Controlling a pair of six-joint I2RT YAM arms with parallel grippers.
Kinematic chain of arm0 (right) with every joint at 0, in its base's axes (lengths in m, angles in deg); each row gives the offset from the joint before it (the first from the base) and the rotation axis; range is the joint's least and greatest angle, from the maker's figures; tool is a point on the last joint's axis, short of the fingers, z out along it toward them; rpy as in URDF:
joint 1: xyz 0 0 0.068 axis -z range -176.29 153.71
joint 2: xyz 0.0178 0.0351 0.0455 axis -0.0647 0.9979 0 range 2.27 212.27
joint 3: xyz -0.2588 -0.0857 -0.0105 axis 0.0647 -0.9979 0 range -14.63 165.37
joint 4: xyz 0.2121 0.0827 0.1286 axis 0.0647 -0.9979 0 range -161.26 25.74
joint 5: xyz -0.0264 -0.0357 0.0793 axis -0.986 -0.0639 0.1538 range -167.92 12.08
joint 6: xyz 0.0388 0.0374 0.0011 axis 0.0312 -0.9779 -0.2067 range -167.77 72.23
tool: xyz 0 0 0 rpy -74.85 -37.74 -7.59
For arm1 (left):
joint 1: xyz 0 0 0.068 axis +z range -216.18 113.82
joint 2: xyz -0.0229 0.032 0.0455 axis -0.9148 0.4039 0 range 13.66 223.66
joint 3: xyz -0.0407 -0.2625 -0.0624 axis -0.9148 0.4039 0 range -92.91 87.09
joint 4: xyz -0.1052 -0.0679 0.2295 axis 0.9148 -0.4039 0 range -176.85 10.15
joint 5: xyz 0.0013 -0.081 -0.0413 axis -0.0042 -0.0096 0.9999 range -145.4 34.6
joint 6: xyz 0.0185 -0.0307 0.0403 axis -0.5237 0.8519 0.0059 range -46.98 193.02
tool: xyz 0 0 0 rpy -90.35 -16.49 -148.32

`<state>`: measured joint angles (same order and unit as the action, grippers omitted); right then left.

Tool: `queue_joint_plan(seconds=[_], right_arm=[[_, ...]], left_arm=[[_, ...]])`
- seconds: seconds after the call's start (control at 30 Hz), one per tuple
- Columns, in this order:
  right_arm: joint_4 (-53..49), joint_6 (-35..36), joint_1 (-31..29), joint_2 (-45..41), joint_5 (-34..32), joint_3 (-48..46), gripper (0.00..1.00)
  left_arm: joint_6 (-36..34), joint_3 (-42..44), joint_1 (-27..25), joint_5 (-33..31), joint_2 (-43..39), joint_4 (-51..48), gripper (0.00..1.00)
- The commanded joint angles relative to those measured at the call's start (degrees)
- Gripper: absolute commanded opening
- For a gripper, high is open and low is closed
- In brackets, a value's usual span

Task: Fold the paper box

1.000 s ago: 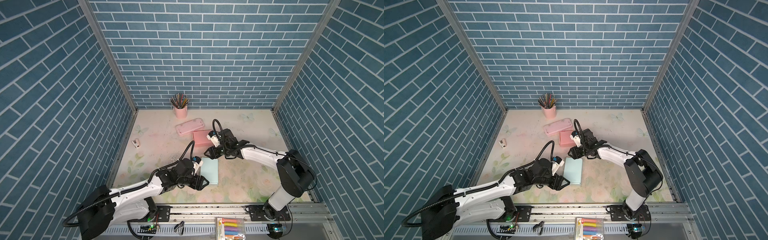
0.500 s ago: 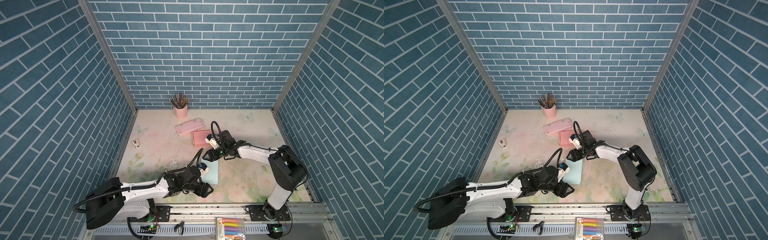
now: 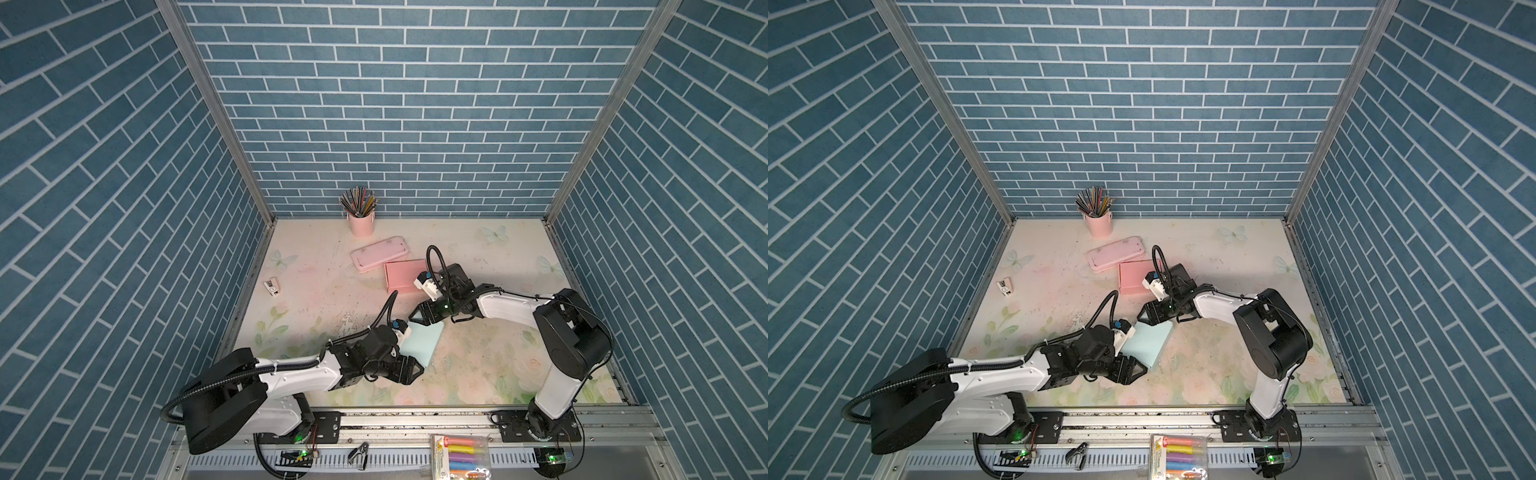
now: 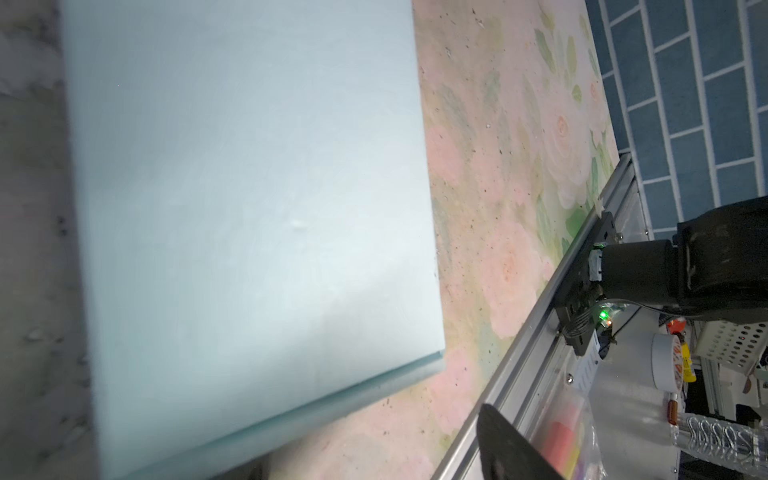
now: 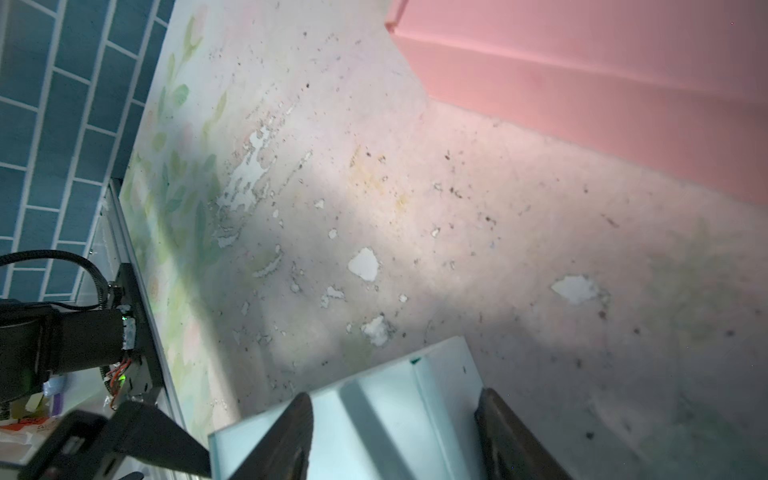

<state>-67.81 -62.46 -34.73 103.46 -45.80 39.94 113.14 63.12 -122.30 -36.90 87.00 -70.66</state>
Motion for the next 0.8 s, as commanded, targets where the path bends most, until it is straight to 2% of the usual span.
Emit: queue_joint_plan(seconds=[0.0,0.5,0.77], right_arm=[[-2.4,-0.9,-0.2,-2.3,1.7,-2.6,0.64],[1.3,-8.0,1.4,-14.8,-2.1,-15.3,0.64],[2.7,-10.6,1.4,-17.8,-2.9,-18.2,0.64]], left_arm=[[-1.2,-0.4,2.6,-0.4,-0.4,2.3,0.77],[-3.6,-5.2,9.6,2.2,4.8,4.6,0.77],[-5.2,-8.1,10.8,2.8,7.9,4.5,0.76]])
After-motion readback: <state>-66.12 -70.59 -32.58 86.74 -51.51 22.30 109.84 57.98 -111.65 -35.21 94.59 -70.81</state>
